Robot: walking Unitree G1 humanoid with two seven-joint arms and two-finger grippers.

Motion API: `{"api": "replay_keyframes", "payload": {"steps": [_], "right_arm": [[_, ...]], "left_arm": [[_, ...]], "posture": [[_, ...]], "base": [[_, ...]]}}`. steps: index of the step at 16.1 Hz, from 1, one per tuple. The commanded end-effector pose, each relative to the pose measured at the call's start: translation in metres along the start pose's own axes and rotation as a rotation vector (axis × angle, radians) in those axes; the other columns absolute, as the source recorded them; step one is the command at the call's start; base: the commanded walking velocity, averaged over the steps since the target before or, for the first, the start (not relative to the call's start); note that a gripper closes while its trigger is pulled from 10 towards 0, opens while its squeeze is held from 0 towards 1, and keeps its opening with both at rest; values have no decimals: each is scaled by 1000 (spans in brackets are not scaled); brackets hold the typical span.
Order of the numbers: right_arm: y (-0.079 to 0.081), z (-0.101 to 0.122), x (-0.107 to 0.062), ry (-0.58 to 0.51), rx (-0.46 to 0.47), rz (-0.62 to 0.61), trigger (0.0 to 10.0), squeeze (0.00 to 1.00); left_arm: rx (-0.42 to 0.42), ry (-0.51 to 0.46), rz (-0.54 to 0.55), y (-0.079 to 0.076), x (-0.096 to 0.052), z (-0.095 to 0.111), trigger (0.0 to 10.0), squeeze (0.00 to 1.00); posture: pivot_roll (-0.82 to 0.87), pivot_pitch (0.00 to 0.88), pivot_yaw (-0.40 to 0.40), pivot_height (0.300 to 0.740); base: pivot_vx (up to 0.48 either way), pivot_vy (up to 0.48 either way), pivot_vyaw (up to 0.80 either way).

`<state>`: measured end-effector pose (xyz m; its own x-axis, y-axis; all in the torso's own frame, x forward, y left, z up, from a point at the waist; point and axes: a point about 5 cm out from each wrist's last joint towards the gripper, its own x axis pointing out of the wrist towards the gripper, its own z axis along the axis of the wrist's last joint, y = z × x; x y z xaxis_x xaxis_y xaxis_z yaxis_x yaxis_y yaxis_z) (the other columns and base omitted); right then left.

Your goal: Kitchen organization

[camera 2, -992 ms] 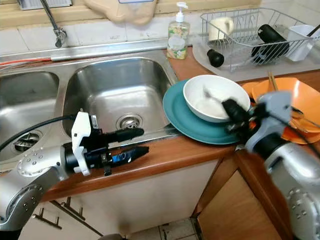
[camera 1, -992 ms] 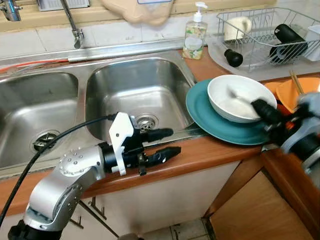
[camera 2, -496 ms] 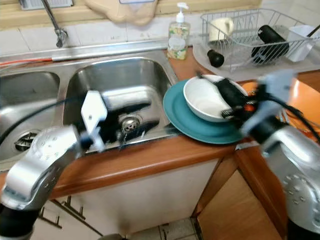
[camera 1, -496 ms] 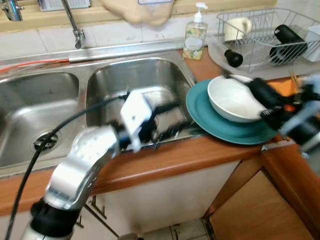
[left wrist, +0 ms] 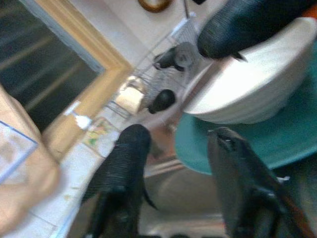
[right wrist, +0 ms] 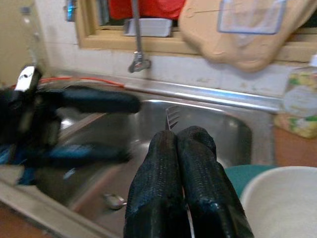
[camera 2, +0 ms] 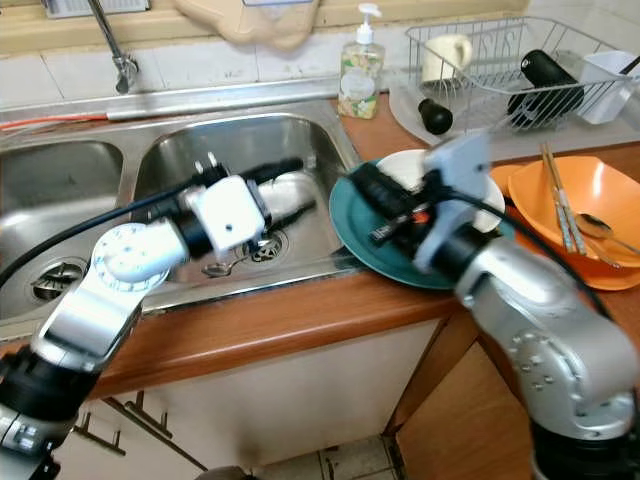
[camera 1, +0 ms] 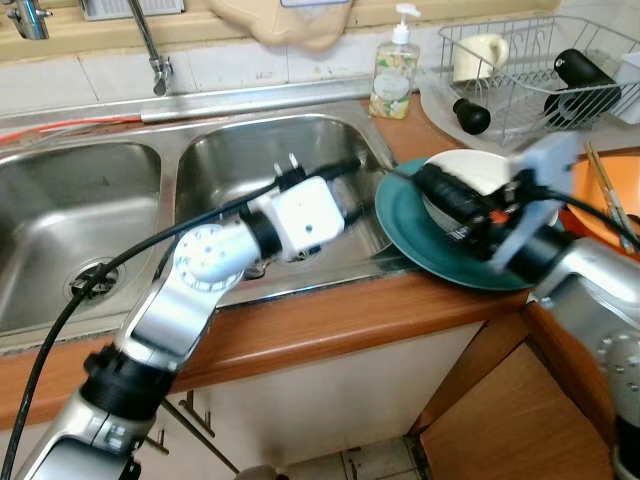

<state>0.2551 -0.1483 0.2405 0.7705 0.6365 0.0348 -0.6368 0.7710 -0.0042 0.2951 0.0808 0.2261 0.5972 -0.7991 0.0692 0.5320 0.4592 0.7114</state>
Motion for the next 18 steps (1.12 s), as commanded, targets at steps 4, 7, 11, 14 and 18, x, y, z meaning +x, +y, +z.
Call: {"api": "replay_keyframes", "payload": {"steps": [4,7,11,14,18], "right_arm": [[9,8,8,-16,-16,55,0,0],[15,9,11,-20,-16,79,0,0],[19,6,13,-5,-13,98,0,0],[21,2,15,13,-7,100,0,0],[17,-3,17,55,-2,65,0,0]], "left_arm": [[109,11,-18,-1,5,-6,5765,0],[186,23,-10,-1,10,-11,10000,0],[236,-10,31,3,14,-8,10000,0],[263,-19,27,2,15,-9,10000,0],[286,-23,35,1,15,-11,10000,0]], "posture": [[-34,0,46,740],[-38,0,50,740],[-40,0,54,740],[-40,0,54,740],[-42,0,55,740]], "base": [[0,0,0],[0,0,0],[0,0,0],[0,0,0],[0,0,0]]}}
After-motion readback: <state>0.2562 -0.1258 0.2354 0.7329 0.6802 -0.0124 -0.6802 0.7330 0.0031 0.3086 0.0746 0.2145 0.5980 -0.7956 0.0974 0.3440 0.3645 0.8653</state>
